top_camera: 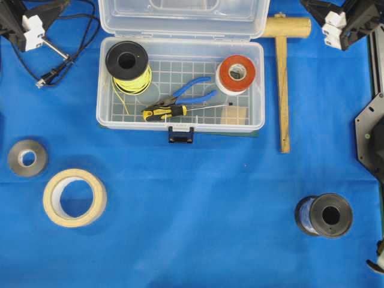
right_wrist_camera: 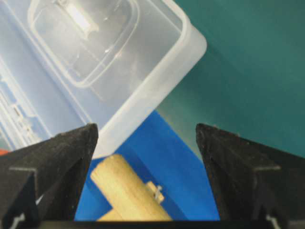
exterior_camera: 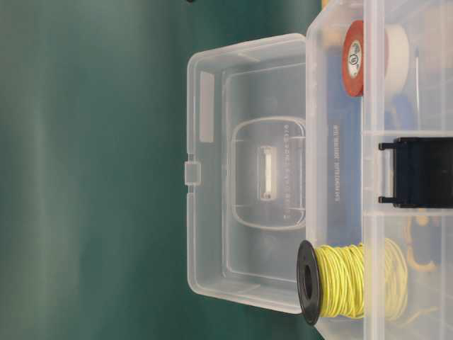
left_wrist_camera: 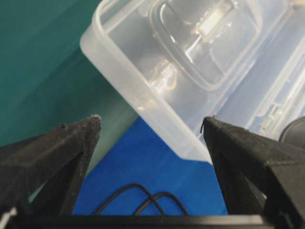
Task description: Open the tool box with both arms.
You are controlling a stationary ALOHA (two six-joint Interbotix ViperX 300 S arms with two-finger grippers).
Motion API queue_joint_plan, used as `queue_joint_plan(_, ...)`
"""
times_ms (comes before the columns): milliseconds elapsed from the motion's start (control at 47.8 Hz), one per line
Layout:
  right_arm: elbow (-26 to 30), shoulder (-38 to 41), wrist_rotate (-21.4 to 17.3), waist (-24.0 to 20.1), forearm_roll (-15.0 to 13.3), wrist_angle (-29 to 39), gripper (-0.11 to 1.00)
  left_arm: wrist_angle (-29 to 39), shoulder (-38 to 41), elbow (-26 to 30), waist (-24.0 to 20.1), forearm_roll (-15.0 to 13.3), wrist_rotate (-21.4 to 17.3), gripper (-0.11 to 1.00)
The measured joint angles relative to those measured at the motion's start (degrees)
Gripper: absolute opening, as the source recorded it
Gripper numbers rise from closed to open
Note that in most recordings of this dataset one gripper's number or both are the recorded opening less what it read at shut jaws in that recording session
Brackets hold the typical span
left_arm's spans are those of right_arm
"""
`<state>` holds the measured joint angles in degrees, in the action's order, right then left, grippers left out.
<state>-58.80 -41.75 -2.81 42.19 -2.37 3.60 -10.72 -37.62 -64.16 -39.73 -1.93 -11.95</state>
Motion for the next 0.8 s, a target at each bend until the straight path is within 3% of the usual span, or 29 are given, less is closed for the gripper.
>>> queue_joint_plan(188,-0.26,-0.09,-0.26,0.0,0.09,0.44,0.82,0.26,-0.97,-0.44,0.26,0.09,0.79,0.89)
queue_joint_plan(335,-0.26,0.09,-0.97,-2.55,0.53,0.53,0.82,0.79,-1.05,-0.53,3.43,0.0,2.29,0.89)
queue_joint_plan(796,-0.35,-0.53,-2.37,-25.22,0.79,5.45,0.82,3.96,-3.87,-1.32,24.26,-0.18,2.72,0.89)
